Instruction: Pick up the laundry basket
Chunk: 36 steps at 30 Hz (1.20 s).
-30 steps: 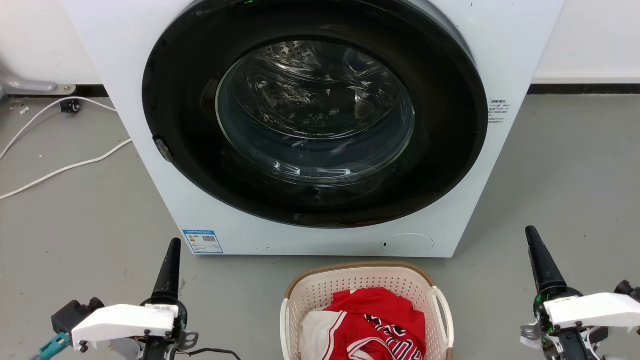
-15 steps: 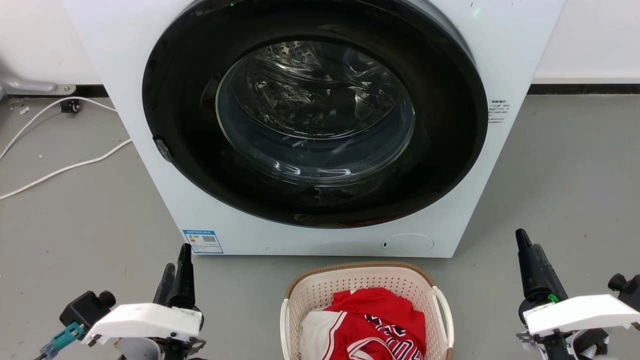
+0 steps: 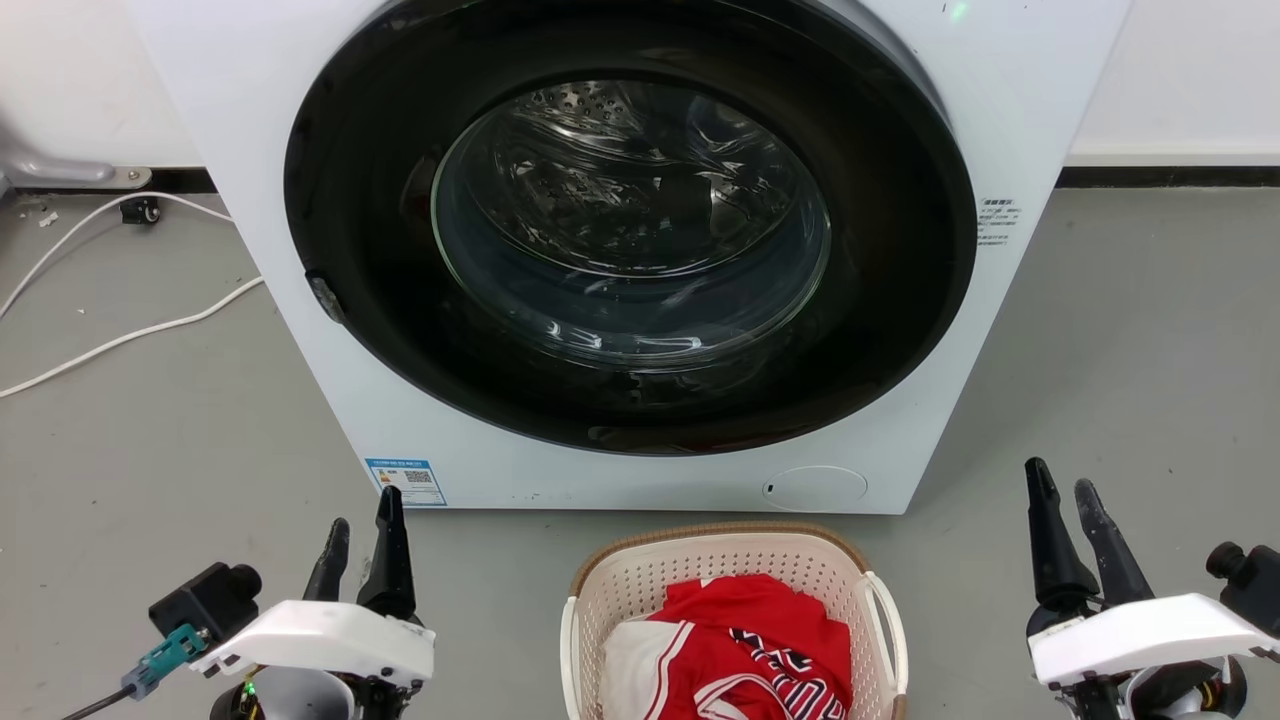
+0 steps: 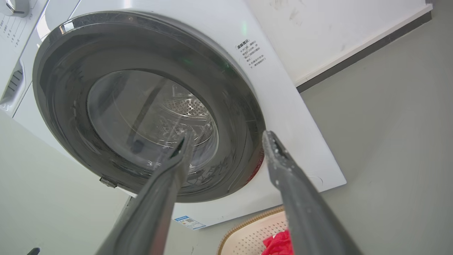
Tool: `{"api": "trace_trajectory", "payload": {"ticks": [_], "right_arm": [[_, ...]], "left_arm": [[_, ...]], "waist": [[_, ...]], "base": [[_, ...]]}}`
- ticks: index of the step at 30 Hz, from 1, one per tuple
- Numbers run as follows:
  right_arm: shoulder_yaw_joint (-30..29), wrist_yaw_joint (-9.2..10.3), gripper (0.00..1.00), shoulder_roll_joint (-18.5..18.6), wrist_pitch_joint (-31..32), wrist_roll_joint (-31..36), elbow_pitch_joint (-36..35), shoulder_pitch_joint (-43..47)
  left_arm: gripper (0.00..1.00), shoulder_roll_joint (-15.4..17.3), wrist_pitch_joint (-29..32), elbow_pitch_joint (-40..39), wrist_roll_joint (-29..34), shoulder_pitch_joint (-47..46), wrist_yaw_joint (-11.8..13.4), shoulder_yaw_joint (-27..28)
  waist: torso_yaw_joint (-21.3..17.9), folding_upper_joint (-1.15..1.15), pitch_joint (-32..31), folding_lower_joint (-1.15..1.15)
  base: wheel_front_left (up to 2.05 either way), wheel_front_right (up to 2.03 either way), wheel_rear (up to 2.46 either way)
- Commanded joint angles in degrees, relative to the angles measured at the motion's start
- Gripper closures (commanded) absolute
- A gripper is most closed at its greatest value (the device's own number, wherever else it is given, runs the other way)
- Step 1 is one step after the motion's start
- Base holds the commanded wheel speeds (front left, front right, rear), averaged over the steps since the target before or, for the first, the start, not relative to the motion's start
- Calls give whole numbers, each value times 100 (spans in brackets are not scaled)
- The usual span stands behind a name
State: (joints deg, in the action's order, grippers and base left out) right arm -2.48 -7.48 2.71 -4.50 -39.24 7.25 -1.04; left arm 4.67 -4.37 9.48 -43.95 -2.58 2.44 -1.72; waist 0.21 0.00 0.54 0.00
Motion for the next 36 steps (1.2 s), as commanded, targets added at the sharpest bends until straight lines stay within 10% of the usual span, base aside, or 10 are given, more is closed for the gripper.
{"api": "trace_trajectory", "payload": {"ticks": [1, 36], "right_arm": [[15, -1, 0, 19, -61, 235, -128, 16], [3, -1, 0, 24, -610, 2547, -329, 244]], "left_arm": [[0, 58, -74, -111, 215, -16, 58, -65], [0, 230, -626, -261, 2377, 194, 530, -461]], "waist": [[0, 0, 2, 0], [20, 0, 11, 0]], "base": [[0, 0, 0], [0, 0, 0]]}}
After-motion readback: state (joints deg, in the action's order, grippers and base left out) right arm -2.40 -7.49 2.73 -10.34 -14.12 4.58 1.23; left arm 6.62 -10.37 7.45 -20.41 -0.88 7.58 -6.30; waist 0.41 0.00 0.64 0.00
